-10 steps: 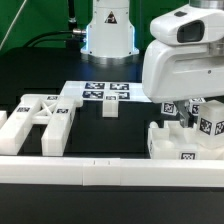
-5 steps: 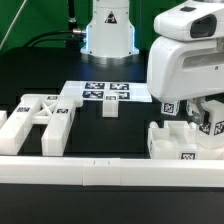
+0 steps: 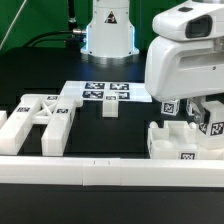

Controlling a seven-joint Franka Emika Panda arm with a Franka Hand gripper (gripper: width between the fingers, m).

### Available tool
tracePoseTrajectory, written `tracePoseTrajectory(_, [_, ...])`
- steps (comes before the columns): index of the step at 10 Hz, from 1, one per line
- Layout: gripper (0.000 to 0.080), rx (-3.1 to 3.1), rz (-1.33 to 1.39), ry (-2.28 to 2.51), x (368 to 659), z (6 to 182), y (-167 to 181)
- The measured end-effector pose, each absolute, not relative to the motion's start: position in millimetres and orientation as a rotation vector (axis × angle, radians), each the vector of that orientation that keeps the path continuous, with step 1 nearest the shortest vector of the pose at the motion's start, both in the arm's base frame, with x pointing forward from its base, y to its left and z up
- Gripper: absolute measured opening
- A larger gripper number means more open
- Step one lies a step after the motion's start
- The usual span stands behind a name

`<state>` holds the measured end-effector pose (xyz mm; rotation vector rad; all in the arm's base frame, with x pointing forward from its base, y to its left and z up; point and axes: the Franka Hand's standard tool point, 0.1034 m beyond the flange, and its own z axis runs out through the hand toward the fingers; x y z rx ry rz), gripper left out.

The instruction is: Assemble chair

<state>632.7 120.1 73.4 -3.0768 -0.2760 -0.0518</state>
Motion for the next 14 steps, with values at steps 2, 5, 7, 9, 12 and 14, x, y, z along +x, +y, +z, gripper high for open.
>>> tracePoseTrajectory(2, [0.0285,-3.076,-0.062,0.056,633.6,73.1,118.4])
tracePoseTrajectory(5, [0.0287,-3.030,-0.041,0.565,632.4,72.7,117.8])
tracePoseTrajectory(7, [0.0287,-2.965,-0.030,0.856,631.6,72.5,117.5])
tracePoseTrajectory(9, [0.0287,-2.878,-0.021,1.116,631.3,71.9,116.7])
tracePoseTrajectory(12, [0.0287,-2.772,0.000,1.364,630.3,71.9,115.6])
tracePoseTrajectory(14, [0.0346,-2.830,-0.003,1.237,630.1,72.4,117.3])
